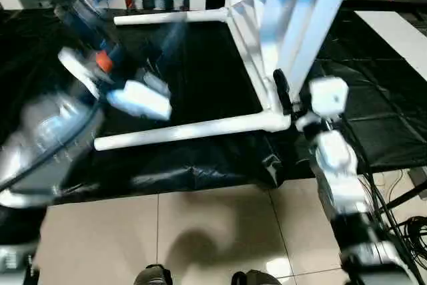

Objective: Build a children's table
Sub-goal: Flip table

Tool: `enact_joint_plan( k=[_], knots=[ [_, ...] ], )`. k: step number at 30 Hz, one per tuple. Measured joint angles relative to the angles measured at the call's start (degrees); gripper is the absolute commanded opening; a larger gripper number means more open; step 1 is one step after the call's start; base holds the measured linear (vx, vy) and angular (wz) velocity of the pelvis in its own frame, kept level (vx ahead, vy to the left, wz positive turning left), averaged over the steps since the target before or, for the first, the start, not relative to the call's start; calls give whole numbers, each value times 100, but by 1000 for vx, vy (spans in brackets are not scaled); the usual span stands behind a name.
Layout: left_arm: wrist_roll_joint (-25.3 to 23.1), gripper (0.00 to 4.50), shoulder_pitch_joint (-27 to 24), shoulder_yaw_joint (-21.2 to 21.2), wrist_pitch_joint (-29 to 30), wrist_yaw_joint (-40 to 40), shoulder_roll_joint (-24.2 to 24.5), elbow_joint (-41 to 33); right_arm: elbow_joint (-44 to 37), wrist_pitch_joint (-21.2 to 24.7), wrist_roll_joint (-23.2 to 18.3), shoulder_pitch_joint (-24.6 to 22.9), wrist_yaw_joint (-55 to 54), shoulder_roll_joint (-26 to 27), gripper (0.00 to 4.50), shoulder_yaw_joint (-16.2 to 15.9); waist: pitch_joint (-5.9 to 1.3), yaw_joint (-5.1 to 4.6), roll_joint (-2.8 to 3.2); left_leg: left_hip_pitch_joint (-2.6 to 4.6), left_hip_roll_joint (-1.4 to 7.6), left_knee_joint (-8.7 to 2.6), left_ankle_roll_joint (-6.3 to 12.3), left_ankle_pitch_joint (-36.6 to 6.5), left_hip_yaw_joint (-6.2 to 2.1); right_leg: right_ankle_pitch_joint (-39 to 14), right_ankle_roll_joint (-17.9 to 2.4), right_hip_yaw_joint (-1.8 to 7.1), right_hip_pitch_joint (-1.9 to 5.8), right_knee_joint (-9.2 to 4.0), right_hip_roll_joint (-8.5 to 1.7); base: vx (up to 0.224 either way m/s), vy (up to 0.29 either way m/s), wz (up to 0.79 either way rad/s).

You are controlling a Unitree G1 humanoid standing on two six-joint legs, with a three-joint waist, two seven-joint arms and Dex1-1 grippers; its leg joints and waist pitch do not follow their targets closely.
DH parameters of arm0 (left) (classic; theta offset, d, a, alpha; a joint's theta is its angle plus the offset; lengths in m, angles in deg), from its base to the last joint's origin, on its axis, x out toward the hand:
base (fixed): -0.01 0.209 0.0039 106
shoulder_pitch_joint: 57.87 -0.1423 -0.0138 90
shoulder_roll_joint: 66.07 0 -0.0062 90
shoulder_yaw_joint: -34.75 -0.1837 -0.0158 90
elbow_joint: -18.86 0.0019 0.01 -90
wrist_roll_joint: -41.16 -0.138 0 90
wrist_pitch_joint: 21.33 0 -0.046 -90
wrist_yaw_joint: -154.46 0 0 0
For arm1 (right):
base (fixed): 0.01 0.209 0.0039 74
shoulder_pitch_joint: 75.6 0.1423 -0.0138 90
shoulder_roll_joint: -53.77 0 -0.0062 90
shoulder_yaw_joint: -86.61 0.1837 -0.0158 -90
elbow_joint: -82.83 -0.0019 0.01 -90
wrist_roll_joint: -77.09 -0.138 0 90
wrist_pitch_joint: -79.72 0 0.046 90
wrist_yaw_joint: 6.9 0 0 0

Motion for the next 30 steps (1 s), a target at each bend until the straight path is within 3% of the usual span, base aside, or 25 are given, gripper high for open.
enact_joint_plan(
  k=[4,8,13,17,28,30],
  knots=[
    [-261,450,298,19,123,5,241,471,-650,-448,110,-383,139,-4,339,-189,-1,5,-1,3,-1,-2,0,0,-10,-5,10,-3,-1,4,3,0,0,0],
    [-402,450,575,15,208,60,306,999,-1099,-495,-33,-605,592,-41,339,-427,0,17,1,0,-2,-2,0,-1,-12,1,1,-4,-1,2,2,0,0,0],
    [-510,450,897,18,271,68,311,1403,-1530,-439,-366,-744,1271,-163,339,-913,0,50,0,-2,-2,-2,1,-1,-14,4,-5,-5,0,-1,3,0,0,0],
    [-580,450,1124,32,365,70,335,1617,-1751,-93,-657,-887,1795,-208,339,-1251,0,73,1,1,-2,-3,1,-1,-16,5,-5,-5,1,-1,3,0,0,0],
    [-442,450,1557,77,636,156,250,2004,-1848,43,-694,-932,1911,-196,339,-1280,0,98,0,-3,-3,-3,1,-1,-19,8,-10,-6,0,-1,3,0,0,0],
    [-385,422,1578,80,662,133,234,2042,-1905,54,-752,-932,1953,-197,348,-1280,-1,98,0,-3,-2,-3,1,-1,-20,7,-10,-7,0,-2,3,0,0,0]
  ],
)
